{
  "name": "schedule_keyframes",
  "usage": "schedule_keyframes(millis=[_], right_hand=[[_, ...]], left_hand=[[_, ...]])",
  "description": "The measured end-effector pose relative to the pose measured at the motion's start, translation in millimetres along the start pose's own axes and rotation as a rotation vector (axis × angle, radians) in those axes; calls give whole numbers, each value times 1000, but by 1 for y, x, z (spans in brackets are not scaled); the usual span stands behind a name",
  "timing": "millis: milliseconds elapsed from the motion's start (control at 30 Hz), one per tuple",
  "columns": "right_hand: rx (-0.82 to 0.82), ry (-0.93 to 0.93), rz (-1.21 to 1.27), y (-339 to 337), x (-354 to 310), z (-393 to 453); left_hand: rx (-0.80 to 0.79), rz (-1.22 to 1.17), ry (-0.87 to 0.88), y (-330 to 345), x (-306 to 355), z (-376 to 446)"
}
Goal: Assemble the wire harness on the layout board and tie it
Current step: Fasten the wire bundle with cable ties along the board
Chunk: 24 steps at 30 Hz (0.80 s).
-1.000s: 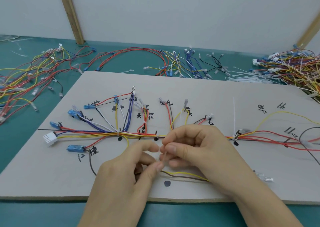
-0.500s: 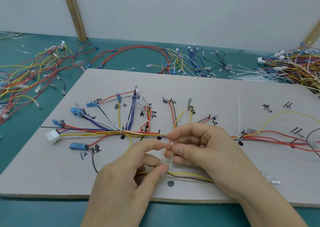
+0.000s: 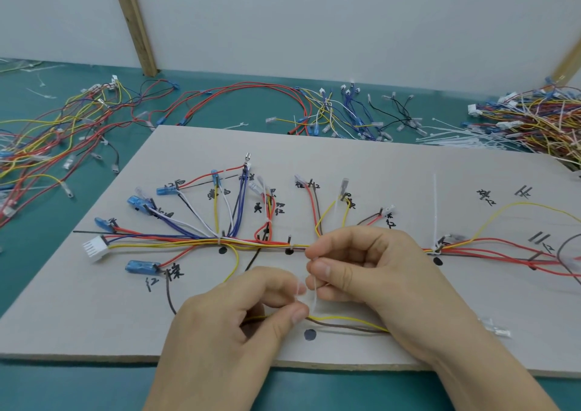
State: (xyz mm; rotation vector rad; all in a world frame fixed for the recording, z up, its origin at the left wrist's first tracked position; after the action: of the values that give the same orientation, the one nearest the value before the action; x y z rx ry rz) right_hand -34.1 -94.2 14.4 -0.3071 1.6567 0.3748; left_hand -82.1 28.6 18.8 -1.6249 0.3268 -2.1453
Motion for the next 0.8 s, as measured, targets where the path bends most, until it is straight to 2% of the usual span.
schedule_keyframes(millis=[133,267,367,500,800], right_hand=[[72,-44,-67,-3,-1,0],[111,-73,-105,-6,-4,-1],[139,-58,-109,-9,-3,0],[167,-32,-94,-10,-1,1],[186,15,-49,-12,1,0]], left_hand=[[-11,85,25,-1,-1,0],[53,-18,-58,-5,-5,0],[112,-97,-107,-6,-7,0],[198,-34,-96,-11,-5,-2],[262,-89,-161,-15,-12,-3]])
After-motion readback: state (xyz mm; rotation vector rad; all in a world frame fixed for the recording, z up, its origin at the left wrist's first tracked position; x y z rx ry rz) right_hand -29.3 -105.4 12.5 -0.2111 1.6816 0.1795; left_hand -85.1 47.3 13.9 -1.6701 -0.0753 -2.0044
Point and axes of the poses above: each hand's wrist, its own z-axis towards the middle knuckle, its own y-axis out of the palm, x = y × z, the point moved 9 cm from there along z, towards the middle knuckle, and after that the axes turned 2 degrees about -z, right-handed, at the moved point
